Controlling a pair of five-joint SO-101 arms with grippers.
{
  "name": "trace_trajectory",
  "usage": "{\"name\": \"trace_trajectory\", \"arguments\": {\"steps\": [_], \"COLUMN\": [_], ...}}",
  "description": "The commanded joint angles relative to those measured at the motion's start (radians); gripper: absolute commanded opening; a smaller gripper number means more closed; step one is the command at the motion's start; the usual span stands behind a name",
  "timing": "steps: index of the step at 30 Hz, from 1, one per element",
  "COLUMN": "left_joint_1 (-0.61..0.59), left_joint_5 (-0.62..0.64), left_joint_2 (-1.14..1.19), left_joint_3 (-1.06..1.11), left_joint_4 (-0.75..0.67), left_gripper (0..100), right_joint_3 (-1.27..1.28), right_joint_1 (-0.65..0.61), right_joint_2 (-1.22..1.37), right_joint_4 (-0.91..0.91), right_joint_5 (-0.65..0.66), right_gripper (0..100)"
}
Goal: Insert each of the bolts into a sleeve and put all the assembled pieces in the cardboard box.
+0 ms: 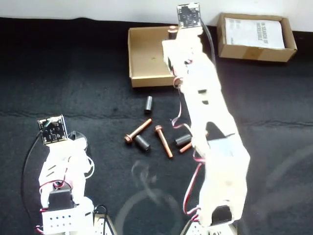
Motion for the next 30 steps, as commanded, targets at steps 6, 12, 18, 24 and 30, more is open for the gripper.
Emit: {"name": "trace_trajectory", "arguments": {"steps": [6,12,18,24,30], "left_joint_1": [0.01,0.01,0.007,0.007,0.005], "left_joint_5": [-0.006,-0.008,-0.008,-0.008,-0.008], "left_joint_2": [-0.022,-0.022,-0.022,-0.022,-0.022], "left_joint_3": [0.018,0.018,0.018,0.018,0.018], "left_joint_4": [-0.002,-0.002,-0.002,-0.002,-0.003], "left_gripper": [1,1,1,1,1], "right_joint_3": [-0.42,-0.63,-0.825,-1.171,-1.405], "right_joint_1": [0.002,-0.027,-0.048,-0.05,-0.054], "right_joint_2": [0.364,0.579,0.61,0.61,0.573], "right_joint_4": [-0.022,-0.018,0.18,0.481,0.834], "right_joint_5": [0.003,0.003,0.003,0.003,0.006], "right_gripper": [0.9,11.8,20.2,20.2,20.2]}}
